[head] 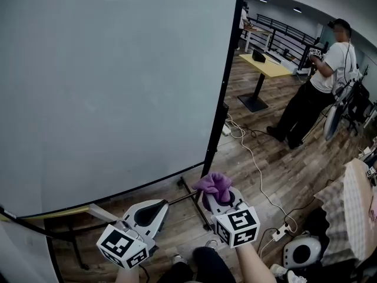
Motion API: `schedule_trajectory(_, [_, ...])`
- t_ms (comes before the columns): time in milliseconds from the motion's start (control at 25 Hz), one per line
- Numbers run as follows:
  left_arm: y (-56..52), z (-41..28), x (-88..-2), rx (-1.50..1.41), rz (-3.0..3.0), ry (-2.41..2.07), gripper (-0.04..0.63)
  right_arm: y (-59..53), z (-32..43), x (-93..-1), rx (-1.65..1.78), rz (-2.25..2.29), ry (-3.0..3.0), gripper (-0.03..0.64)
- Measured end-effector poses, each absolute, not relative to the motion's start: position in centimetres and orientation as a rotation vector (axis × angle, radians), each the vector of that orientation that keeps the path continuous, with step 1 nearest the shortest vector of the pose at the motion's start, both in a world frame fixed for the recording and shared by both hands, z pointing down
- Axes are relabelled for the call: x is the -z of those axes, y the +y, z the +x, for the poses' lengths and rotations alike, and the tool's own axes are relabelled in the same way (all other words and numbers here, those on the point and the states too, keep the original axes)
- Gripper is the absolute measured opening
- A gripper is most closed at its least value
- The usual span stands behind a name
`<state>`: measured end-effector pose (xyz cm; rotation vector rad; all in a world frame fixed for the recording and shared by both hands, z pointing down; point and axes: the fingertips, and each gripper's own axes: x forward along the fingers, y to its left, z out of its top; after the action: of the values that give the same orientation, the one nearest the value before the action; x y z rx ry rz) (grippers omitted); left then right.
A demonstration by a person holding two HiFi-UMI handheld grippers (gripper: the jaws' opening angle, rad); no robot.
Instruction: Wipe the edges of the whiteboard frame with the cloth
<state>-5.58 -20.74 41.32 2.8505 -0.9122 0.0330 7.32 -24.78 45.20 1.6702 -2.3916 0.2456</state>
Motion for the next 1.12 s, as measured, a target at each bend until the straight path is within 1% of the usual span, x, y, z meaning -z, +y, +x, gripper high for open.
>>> schedule_trajectory(440, [-19.2,-4.8,-39.7,0.001,2.845,-0.999,0.017,-21.6,6.9,-41.8,-0.166,1.572,-2.506,0.066])
schedule_trajectory(1120, [-12.1,-3.6,-37.0,0.048,2.787,-1.304,0.017,-16.6,7.9,-38.9,-0.100,1.350,-2.693,0.066])
